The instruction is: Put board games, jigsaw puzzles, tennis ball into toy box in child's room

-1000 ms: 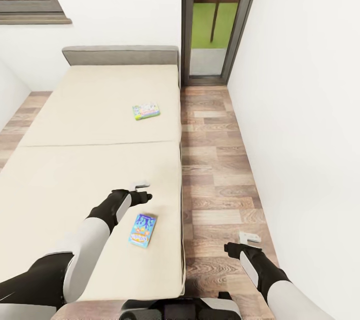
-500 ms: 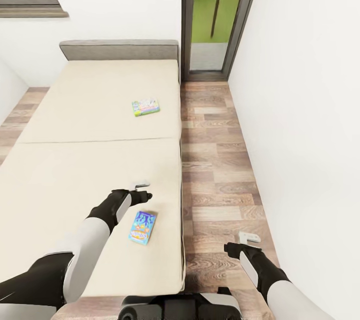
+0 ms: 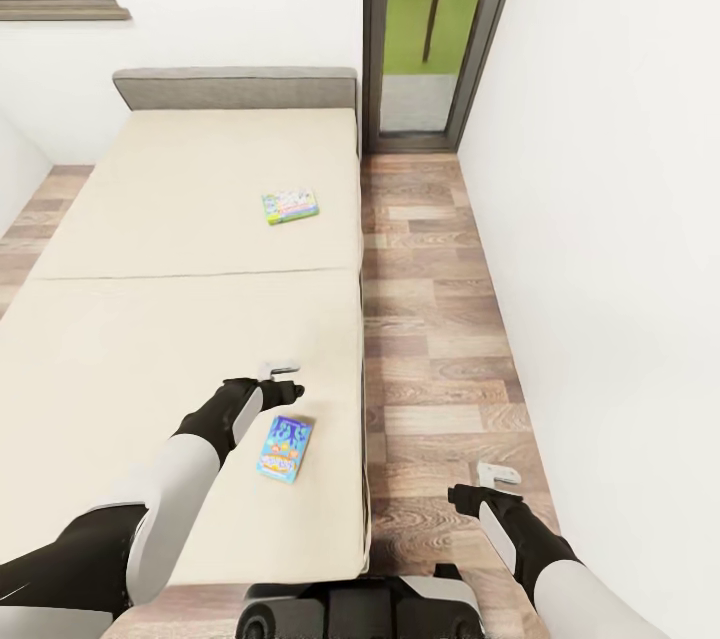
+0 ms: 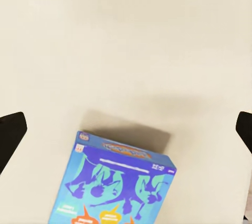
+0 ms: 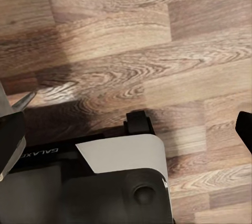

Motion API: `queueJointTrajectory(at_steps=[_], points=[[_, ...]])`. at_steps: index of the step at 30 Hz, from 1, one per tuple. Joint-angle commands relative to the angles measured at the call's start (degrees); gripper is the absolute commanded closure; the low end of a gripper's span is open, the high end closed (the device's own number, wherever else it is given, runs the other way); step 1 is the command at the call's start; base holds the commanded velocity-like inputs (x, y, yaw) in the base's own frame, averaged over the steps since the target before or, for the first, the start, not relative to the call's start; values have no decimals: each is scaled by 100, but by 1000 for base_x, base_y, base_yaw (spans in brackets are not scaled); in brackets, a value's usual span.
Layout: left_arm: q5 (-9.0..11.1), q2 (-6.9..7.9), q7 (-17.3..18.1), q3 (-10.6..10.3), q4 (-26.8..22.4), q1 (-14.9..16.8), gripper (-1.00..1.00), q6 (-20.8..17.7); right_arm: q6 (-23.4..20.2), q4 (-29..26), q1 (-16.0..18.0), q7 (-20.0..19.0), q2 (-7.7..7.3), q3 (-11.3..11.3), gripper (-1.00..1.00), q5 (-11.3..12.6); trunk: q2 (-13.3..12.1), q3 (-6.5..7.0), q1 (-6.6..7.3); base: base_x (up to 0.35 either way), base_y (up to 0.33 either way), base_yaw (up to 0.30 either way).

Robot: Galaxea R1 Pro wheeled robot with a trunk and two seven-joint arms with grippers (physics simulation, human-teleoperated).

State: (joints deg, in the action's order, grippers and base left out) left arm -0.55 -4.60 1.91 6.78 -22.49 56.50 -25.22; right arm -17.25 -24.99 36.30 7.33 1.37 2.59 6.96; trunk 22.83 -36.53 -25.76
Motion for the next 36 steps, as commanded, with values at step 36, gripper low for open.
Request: queueJointTrajectory(at_steps=[36], points=[[-7, 29, 11, 64, -663, 101, -100, -46, -16, -14, 0, 23, -8, 13, -100, 60, 9, -345, -3, 0, 0, 0]])
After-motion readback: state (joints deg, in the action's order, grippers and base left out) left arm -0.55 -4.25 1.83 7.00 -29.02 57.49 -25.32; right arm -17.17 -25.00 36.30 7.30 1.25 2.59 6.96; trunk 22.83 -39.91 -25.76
